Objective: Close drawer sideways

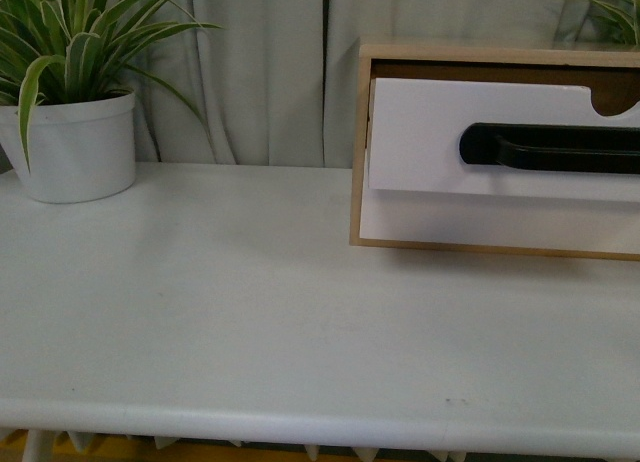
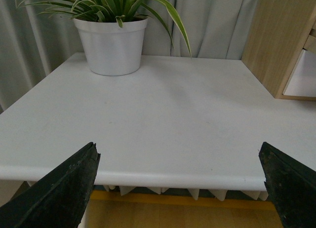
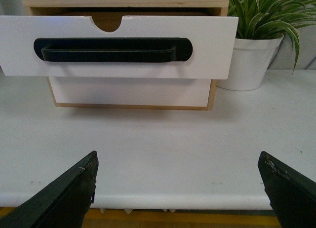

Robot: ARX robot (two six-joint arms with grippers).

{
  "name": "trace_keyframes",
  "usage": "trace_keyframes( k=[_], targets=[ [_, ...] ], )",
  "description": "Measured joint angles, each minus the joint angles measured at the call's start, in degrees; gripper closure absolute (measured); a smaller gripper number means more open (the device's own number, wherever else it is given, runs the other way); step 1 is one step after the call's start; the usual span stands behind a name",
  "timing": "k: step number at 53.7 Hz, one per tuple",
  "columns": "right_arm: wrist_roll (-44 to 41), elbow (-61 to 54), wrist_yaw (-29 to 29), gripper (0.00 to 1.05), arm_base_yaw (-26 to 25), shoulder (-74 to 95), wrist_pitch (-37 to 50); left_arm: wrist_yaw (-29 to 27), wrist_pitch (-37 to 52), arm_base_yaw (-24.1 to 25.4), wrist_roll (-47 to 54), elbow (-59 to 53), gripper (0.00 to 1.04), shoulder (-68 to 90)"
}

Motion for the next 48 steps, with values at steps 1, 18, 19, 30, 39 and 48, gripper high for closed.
trace_keyframes(
  k=[1,18,19,30,39,48],
  targets=[
    [0.00,-0.02,0.00,0.09,0.00,0.00,0.00,0.00,0.00,0.00,0.00,0.00,0.06,0.00],
    [0.00,0.00,0.00,0.09,0.00,0.00,0.00,0.00,0.00,0.00,0.00,0.00,0.06,0.00],
    [0.00,0.00,0.00,0.09,0.00,0.00,0.00,0.00,0.00,0.00,0.00,0.00,0.06,0.00],
    [0.00,-0.02,0.00,0.09,0.00,0.00,0.00,0.00,0.00,0.00,0.00,0.00,0.06,0.00],
    [0.00,-0.02,0.00,0.09,0.00,0.00,0.00,0.02,0.00,0.00,0.00,0.00,0.06,0.00],
    [0.00,-0.02,0.00,0.09,0.00,0.00,0.00,0.00,0.00,0.00,0.00,0.00,0.06,0.00]
  ],
)
